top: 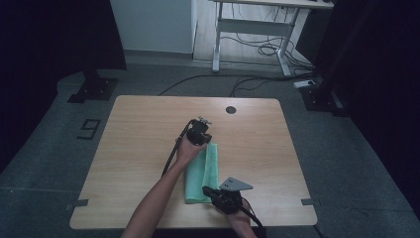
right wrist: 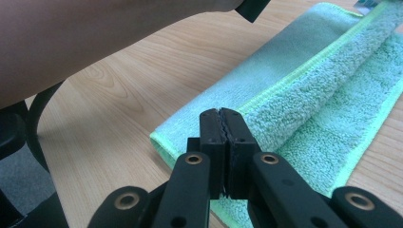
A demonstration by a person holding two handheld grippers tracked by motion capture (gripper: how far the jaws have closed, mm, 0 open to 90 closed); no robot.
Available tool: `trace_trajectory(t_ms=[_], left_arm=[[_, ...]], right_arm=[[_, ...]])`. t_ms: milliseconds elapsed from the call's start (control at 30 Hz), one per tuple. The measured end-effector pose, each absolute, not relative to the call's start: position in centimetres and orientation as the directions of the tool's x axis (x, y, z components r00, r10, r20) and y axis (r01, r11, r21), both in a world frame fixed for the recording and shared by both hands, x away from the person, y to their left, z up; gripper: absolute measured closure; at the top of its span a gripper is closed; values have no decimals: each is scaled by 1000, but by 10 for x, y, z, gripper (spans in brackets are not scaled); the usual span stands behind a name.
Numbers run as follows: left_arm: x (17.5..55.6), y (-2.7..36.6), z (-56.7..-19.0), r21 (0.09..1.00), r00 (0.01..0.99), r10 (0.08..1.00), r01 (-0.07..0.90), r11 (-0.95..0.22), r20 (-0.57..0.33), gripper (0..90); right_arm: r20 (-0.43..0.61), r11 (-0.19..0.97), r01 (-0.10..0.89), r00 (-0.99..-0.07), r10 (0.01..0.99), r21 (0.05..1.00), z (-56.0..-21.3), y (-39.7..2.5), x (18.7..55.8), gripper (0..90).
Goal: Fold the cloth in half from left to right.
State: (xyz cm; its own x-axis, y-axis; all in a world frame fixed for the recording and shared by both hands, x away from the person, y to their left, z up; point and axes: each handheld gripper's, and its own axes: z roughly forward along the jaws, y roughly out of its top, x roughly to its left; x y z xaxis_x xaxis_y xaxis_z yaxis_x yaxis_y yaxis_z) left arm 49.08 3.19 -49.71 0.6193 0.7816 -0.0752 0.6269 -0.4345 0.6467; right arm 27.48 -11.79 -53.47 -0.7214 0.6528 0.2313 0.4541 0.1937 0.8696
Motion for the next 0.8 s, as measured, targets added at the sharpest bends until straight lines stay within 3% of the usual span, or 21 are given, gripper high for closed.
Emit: trace_trajectory(t_ms=[267, 800], left_arm=[[490, 39, -491, 655, 609, 790, 626, -423, -72, 852], [496, 18, -518, 604, 603, 795, 658, -449, -66, 822]], right_arm=[[226, 196, 449, -724, 652, 872, -534, -115, 275, 881], [227, 217, 490, -694, 683, 845, -543, -122, 276, 879]])
